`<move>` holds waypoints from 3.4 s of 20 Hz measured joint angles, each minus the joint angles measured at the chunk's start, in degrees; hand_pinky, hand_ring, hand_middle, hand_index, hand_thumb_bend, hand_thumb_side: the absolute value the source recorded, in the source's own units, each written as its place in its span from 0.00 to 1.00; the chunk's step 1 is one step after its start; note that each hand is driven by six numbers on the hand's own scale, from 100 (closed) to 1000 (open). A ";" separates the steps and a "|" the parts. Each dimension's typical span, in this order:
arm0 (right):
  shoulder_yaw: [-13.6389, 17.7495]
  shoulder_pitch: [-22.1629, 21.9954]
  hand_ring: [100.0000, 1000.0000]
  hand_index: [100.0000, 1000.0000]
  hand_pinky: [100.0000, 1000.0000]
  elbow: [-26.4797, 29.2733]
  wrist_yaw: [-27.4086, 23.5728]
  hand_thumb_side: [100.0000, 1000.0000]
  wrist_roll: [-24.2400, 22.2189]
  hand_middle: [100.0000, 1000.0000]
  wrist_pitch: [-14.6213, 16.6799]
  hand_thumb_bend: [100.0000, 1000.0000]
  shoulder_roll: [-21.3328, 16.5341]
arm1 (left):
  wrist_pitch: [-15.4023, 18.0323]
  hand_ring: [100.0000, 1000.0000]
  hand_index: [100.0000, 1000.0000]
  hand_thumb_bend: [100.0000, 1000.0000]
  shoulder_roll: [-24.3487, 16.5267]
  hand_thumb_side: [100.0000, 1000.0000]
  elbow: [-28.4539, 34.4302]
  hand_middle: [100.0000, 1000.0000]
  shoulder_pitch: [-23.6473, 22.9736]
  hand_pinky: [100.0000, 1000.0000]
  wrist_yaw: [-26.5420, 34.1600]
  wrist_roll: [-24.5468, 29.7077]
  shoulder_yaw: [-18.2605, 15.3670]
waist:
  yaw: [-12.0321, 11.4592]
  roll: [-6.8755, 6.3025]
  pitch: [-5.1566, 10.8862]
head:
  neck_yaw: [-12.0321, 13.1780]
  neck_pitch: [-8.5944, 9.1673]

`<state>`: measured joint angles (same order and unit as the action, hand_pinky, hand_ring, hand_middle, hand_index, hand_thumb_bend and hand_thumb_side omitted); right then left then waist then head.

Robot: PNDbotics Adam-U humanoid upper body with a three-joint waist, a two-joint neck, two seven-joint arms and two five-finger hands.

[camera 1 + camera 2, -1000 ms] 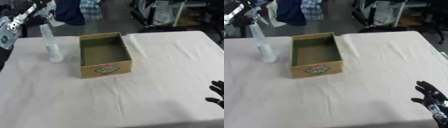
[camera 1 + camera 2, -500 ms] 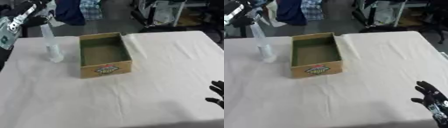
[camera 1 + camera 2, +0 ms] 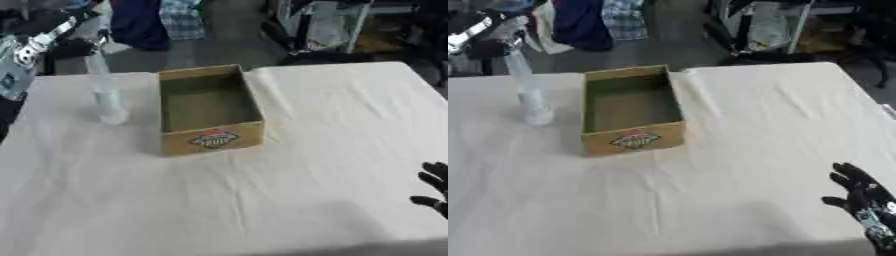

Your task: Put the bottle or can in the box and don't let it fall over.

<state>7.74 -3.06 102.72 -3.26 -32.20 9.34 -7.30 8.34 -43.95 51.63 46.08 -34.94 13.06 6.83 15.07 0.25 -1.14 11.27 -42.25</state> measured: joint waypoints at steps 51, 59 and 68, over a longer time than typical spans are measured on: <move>0.00 -0.06 1.00 1.00 0.77 -0.04 0.00 0.60 -0.08 0.97 -0.04 0.00 0.00 | -0.54 0.25 0.45 0.00 -1.25 0.40 12.77 0.13 3.36 0.48 19.50 -10.46 3.48 | 0.04 0.01 0.16 | 0.21 0.01; -0.03 -0.01 1.00 1.00 0.77 -0.21 -0.06 0.60 -0.29 0.97 -0.04 0.00 0.00 | -1.50 0.54 0.72 0.00 3.17 0.64 16.16 0.45 5.78 0.68 17.43 -9.99 6.92 | 0.69 -0.04 0.16 | 0.54 0.01; -0.03 0.17 1.00 1.00 0.77 -0.34 -0.38 0.60 -0.31 0.97 -0.04 0.00 0.00 | -1.13 0.78 0.93 0.13 4.59 0.88 19.04 0.76 4.68 0.81 7.26 -7.17 9.14 | 0.83 0.01 0.15 | 0.40 0.01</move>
<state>7.71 -2.89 102.37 -3.64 -32.51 9.30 -7.30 7.21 -39.36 70.67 50.76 -27.68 5.89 15.97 15.89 0.25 -0.98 11.67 -42.23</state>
